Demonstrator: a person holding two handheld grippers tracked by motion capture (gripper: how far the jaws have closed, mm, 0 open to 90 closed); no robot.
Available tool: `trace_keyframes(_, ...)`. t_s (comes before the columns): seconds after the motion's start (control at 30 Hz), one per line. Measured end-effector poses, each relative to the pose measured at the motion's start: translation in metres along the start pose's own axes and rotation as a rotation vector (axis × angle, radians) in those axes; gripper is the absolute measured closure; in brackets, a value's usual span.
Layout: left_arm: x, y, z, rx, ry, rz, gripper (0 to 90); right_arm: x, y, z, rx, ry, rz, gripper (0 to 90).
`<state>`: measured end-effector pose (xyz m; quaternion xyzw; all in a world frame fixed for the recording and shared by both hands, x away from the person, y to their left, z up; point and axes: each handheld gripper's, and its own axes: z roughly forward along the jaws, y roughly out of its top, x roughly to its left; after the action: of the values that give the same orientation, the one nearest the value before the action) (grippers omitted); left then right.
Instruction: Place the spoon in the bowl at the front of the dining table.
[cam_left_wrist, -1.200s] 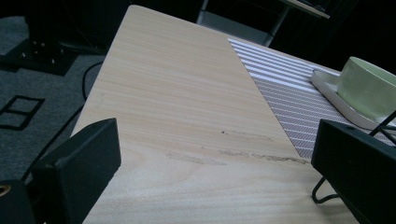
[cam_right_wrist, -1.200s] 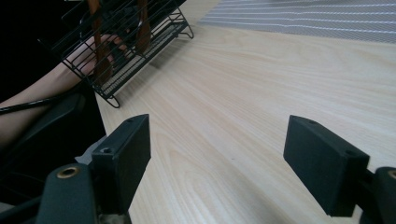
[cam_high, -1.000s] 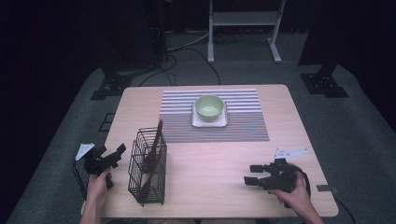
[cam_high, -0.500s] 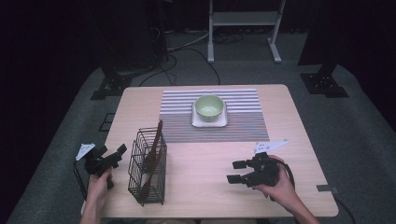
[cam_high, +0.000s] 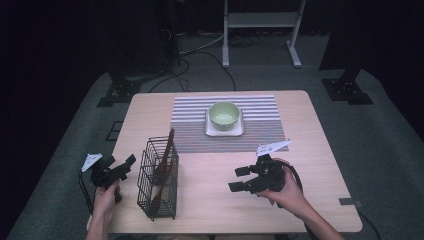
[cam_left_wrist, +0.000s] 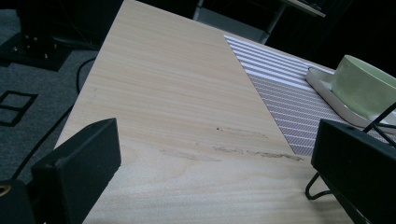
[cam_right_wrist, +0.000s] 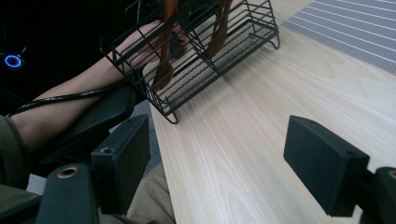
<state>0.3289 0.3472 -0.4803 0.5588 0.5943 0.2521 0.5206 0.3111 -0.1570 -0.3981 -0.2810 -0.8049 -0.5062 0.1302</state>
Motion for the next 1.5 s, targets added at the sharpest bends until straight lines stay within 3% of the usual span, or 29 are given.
trace_keyframes(1.03,-0.002,0.000,0.000,0.004,-0.010,0.014,0.5,0.028,0.063,0.053,0.122,0.090,-0.021,21.8)
trace_keyframes(1.5,-0.002,0.000,0.000,0.008,-0.011,0.021,0.5,0.030,0.090,0.073,0.167,0.110,-0.017,21.8)
